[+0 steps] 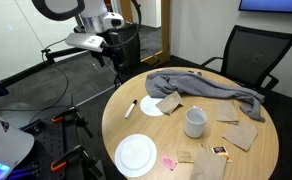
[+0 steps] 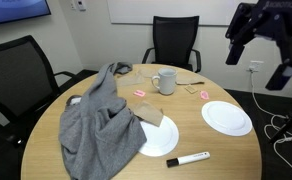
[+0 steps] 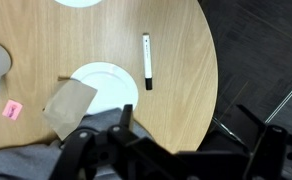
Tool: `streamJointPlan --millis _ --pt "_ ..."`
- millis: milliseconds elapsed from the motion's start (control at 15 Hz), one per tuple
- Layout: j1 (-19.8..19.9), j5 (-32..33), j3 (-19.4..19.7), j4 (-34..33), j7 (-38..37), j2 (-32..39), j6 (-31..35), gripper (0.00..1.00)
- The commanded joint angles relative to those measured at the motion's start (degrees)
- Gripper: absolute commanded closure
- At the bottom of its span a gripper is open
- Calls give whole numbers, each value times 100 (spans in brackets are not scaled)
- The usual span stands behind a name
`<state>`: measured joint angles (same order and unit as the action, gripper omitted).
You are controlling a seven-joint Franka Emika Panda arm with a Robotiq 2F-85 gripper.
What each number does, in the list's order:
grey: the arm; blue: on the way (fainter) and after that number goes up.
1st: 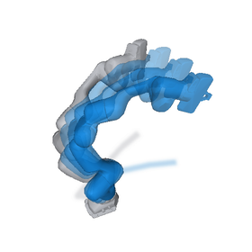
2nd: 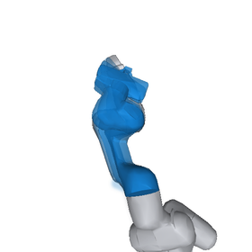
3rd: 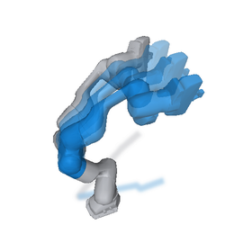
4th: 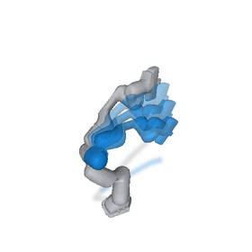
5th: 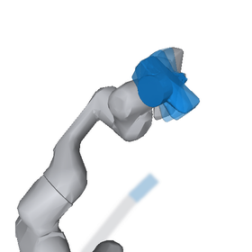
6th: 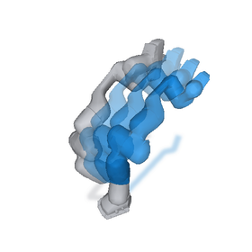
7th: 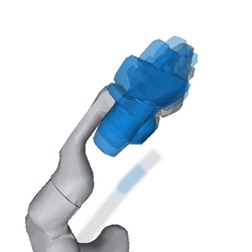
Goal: Pick up the marker and put it inside the white mug
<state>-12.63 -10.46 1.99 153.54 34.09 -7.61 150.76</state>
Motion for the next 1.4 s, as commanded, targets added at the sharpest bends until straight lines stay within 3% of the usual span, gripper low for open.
streamJointPlan --millis 0,400,733,1133,1200,1333 --pt "162 317 -253 -25 -147 477 339 0" --pt "293 551 -564 48 -560 1207 1104 0" --pt "264 1670 -403 34 -2189 1949 1844 0" --pt "44 2222 -180 -266 -3236 2641 1737 0" --pt "230 2165 -337 -104 -2955 2452 1741 0" --pt "199 2155 -321 -194 -3041 2609 1743 0"
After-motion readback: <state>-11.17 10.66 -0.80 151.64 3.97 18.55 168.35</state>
